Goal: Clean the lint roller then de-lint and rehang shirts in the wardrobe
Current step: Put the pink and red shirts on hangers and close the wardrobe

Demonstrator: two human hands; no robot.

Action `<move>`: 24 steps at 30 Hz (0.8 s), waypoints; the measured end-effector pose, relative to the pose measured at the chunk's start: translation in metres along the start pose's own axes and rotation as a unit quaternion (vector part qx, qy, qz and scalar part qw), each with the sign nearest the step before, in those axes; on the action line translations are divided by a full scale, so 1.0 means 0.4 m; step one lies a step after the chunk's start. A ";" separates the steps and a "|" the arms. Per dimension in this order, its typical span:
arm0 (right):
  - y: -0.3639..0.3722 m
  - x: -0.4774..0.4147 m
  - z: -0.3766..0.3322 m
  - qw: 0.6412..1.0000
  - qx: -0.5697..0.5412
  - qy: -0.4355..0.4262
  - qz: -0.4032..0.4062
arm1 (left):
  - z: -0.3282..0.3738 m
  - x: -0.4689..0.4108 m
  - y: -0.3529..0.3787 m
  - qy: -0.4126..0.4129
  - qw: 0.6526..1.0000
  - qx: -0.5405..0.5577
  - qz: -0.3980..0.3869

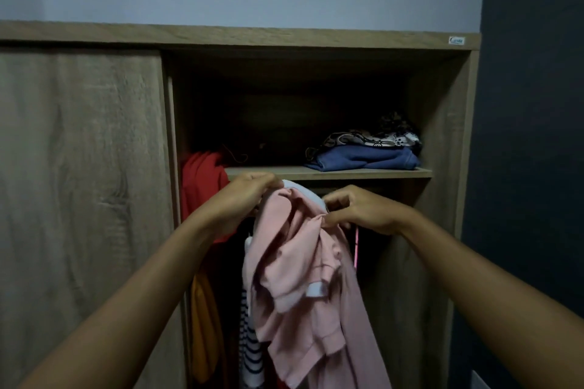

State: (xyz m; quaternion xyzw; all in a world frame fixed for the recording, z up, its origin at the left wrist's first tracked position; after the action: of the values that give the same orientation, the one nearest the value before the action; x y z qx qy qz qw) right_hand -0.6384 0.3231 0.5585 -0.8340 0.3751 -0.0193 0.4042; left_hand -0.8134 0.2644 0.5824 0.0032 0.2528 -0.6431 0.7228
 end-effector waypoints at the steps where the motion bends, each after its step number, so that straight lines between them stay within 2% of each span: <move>1: 0.010 -0.001 0.012 1.000 -0.004 0.007 -0.017 | -0.004 -0.002 0.004 -0.007 1.000 0.012 -0.002; 6: 0.022 -0.005 0.044 0.995 -0.082 0.041 -0.049 | 0.002 -0.009 0.009 -0.024 0.998 0.049 0.019; 8: 0.001 -0.012 0.045 0.994 -0.099 0.041 -0.008 | 0.003 -0.012 0.018 -0.030 0.995 0.090 0.018; 10: -0.028 -0.013 0.045 0.996 -0.054 0.036 0.055 | -0.004 -0.011 0.041 -0.050 0.989 0.142 0.009; 12: -0.045 -0.007 0.046 0.994 -0.022 0.033 0.102 | -0.008 -0.010 0.064 -0.046 0.986 0.158 0.007; 14: -0.059 0.004 0.057 0.987 -0.045 0.039 0.147 | -0.009 -0.011 0.086 -0.036 0.986 0.162 0.004; 18: -0.088 0.052 0.046 0.964 -0.052 0.003 0.259 | -0.012 -0.014 0.101 -0.039 0.974 0.218 0.046; 22: -0.054 0.096 -0.001 0.959 -0.039 -0.055 0.277 | -0.007 -0.022 0.092 -0.030 0.954 0.275 0.112; 24: -0.023 0.110 -0.026 0.959 -0.016 -0.070 0.274 | -0.004 -0.026 0.085 -0.016 0.953 0.267 0.144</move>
State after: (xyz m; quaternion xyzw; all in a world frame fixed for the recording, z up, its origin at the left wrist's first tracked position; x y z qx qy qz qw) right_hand -0.6048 0.2916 0.5600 -0.7052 0.5602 0.1561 0.4056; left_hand -0.7827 0.2803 0.5739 0.2222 0.0576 -0.5765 0.7842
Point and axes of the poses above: each hand's wrist, its own x-axis away from the middle knuckle, its own y-axis out of the palm, z = x × y, the point moved 8 cm from there along -x, towards the middle knuckle, and after that the axes turned 1 degree about x, right-handed, at the moved point
